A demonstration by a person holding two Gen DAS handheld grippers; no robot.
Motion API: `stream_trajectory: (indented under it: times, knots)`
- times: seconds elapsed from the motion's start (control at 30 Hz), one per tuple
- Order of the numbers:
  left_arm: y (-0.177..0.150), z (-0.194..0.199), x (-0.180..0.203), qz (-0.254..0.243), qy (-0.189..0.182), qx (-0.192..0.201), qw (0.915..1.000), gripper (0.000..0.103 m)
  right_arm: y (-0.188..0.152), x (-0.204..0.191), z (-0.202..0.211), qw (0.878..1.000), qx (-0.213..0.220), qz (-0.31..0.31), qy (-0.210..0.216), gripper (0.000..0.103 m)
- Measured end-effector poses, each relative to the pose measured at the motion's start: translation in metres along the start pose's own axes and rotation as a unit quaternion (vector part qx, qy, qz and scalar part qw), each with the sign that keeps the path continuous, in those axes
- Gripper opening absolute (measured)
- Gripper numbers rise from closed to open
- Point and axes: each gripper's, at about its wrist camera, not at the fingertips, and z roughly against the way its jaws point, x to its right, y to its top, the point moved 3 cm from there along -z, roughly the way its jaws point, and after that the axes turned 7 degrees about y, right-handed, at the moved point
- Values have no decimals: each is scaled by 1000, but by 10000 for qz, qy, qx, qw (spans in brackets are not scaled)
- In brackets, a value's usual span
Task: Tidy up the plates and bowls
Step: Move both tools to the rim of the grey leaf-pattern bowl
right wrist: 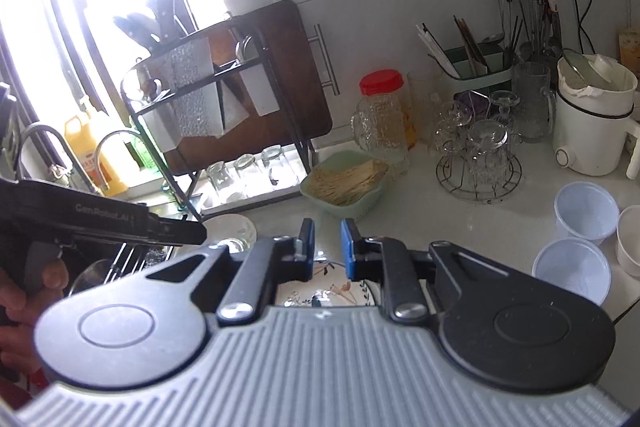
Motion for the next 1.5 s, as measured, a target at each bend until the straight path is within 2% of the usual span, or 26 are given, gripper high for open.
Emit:
stream_trajectory:
  times: [0.23,0.57,0.77,0.83,0.93,1.07,1.23,1.37,1.43,1.5]
  knots:
    - [-9,3,-24,71,62,-8,10000,31,-3,-23,-6,9997,-119,174,127,18]
    - [-25,11,-71,379,138,-20,9992,31,-16,-64,-28,9979,-511,342,191,18]
    - [-33,13,-100,466,139,4,9988,31,-25,-82,-40,9979,-559,306,-96,18]
    - [-35,12,-110,361,250,23,9990,31,-27,-88,-47,9974,-614,342,-139,18]
    - [-35,6,-121,159,380,73,9991,31,-28,-94,-61,9972,-687,265,-146,18]
    - [-30,-4,-143,159,370,56,9992,31,-28,-100,-80,9971,-701,175,-220,18]
    - [-28,-31,-175,364,367,-74,9986,31,-32,-107,-105,9966,-749,84,-322,18]
    - [-31,-56,-197,566,498,-207,9969,31,-35,-103,-130,9946,-999,31,-275,18]
    - [-33,-71,-210,784,515,-296,9952,43,-37,-99,-144,9934,-1120,81,-240,18]
    - [-33,-88,-222,959,638,-405,9925,50,-37,-92,-159,9919,-1256,63,-197,19]
